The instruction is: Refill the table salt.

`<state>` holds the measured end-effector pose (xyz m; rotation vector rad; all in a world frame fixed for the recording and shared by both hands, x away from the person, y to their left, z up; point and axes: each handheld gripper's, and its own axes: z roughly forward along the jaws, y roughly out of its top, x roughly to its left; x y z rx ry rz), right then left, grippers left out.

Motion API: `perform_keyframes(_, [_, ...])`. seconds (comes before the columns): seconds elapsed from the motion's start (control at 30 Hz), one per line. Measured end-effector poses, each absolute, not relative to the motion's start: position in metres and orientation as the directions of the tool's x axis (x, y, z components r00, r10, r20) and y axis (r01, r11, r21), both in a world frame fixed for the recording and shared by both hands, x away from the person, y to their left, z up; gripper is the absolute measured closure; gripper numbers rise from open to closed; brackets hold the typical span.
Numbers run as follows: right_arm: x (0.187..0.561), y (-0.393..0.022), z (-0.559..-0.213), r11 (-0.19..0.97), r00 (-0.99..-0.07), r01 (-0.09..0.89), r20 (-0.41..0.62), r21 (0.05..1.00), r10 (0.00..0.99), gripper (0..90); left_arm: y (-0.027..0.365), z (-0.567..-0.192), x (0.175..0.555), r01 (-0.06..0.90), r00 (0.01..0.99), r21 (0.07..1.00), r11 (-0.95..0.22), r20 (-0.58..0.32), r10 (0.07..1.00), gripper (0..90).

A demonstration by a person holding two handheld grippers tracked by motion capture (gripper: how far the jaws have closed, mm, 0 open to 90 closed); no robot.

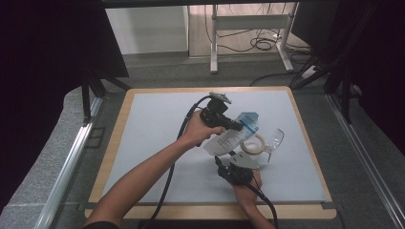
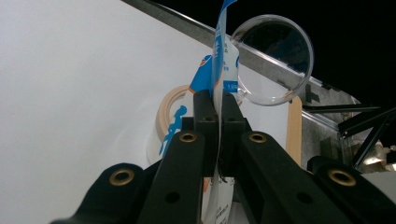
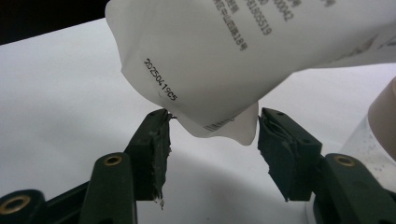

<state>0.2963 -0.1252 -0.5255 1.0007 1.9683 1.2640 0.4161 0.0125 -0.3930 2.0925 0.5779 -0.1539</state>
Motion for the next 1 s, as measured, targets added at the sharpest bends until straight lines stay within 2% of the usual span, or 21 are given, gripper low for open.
perform_keyframes(0.33, [0.283,-0.137,-0.525,0.263,-0.539,0.296,-0.067,0.918,0.84,36.2,0.028,-0.393,0.414,0.472,0.872,0.777,-0.416,-0.344,0.348,89.5])
perform_keyframes(0.57, [0.273,-0.155,-0.525,0.221,-0.563,0.308,-0.01,0.925,0.826,35.5,0.05,-0.397,0.411,0.491,0.857,0.794,-0.358,-0.367,0.361,89.4])
perform_keyframes(1.0, [0.266,-0.185,-0.523,0.182,-0.549,0.292,0.009,0.939,0.836,35.5,0.097,-0.413,0.409,0.529,0.818,0.809,-0.258,-0.405,0.407,89.8])
